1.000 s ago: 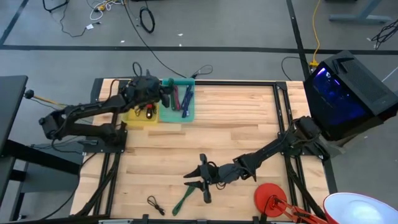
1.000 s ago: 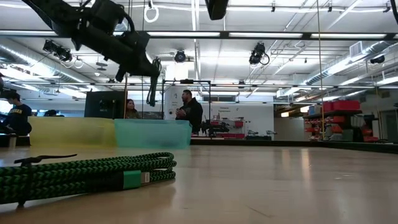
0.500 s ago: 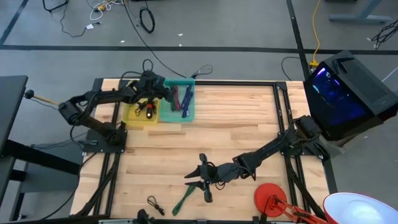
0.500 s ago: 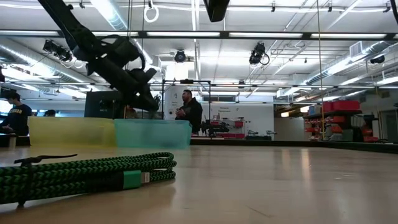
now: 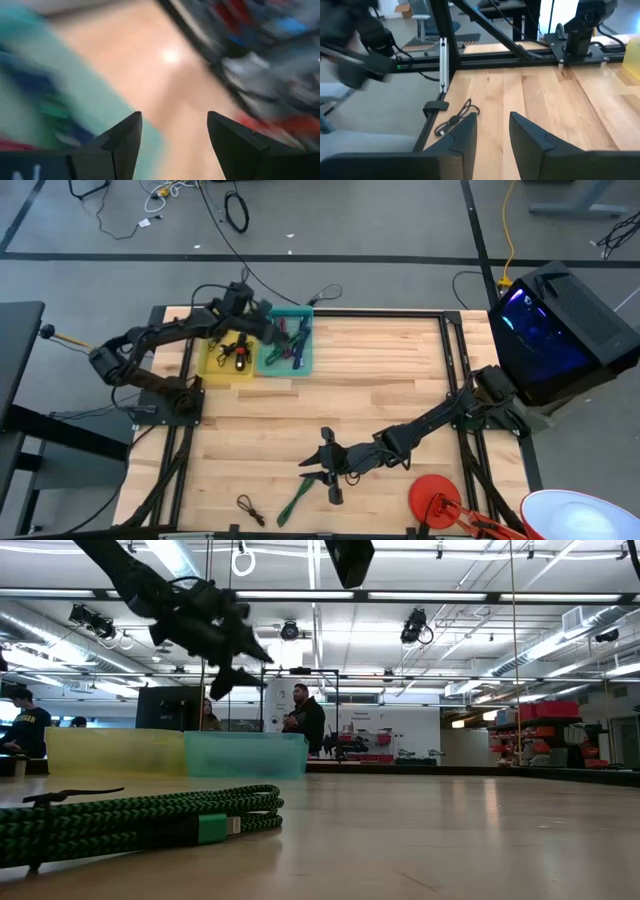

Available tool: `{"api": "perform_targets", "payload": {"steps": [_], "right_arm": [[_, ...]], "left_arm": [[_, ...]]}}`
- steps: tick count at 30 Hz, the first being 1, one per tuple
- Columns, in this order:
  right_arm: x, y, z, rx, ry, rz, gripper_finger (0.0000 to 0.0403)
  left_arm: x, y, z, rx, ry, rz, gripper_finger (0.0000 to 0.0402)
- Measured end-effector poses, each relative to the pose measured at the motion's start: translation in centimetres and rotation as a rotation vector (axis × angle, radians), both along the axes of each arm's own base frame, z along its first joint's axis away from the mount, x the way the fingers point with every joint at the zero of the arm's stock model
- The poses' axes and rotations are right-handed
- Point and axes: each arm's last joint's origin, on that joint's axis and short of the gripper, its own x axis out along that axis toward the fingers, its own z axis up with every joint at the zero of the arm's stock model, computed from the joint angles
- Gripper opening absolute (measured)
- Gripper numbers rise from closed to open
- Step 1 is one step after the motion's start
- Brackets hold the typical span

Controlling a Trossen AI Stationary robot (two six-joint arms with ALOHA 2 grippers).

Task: Pick & Place USB Port
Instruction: Put the black charger cable into the yellow bin

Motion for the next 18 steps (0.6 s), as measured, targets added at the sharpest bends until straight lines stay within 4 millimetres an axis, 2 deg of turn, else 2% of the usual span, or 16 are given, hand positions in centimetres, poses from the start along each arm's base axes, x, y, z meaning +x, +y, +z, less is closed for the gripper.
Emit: {"api": "perform_targets", "payload": {"steps": [2,4,9,11,18], "right_arm": [[0.0,0.0,-0.1,-0.006,0.012,0.000,0.0116],[-0.1,0.0,-0.3,-0.007,0.028,-0.002,0.0116],[-0.1,0.0,-0.3,0.001,0.035,-0.005,0.0116],[-0.1,-0.1,-0.3,0.003,0.033,-0.007,0.0116],[0.2,-0.5,-0.2,0.031,0.029,-0.027,0.0116]], "left_arm": [[-0.2,-1.8,0.7,-0.079,0.005,-0.176,0.0231],[-0.4,-4.6,1.2,-0.108,0.089,-0.290,0.0228],[-2.5,-13.1,2.3,0.037,0.473,-0.425,0.0215],[-3.3,-16.4,2.8,0.072,0.556,-0.452,0.0212],[-5.0,-26.4,4.0,0.088,0.519,-0.587,0.0211]]}}
